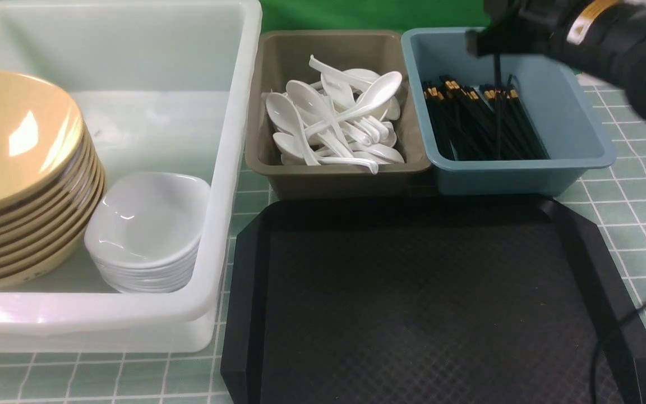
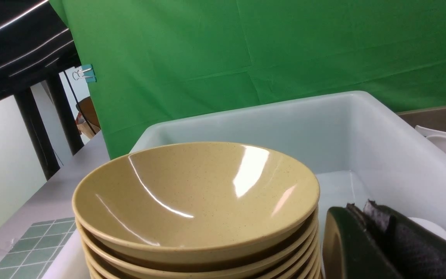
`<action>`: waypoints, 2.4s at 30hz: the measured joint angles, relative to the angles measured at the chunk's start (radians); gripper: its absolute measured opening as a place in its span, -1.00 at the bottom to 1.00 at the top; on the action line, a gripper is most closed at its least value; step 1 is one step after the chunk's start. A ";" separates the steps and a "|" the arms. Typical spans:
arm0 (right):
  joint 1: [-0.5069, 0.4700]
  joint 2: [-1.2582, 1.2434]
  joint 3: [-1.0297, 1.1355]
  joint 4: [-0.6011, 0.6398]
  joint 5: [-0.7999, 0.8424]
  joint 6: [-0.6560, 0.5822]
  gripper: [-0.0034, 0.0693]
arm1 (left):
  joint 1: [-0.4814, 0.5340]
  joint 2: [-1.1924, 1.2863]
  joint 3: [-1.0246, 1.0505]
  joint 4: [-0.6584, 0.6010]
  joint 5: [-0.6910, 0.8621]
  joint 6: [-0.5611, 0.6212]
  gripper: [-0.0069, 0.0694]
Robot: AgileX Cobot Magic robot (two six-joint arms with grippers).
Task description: On blue table put chopsticks spoon bowls plates into blue grey white boxes.
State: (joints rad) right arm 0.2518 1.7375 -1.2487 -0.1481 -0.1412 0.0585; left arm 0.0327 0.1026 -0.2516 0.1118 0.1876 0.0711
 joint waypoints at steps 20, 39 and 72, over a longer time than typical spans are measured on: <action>0.206 -0.643 0.185 0.010 0.586 -0.100 -0.79 | 0.000 0.000 0.000 0.000 0.001 0.002 -0.81; 0.257 -1.058 0.964 0.008 0.416 0.122 -0.80 | 0.000 0.000 0.000 0.000 0.001 0.007 -0.81; -0.270 -1.749 1.275 0.169 0.323 -0.120 -0.80 | 0.001 0.000 0.001 0.000 0.004 0.007 -0.81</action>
State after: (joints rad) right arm -0.0178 -0.0113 0.0267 0.0212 0.1819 -0.0616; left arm 0.0337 0.1026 -0.2504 0.1118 0.1918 0.0782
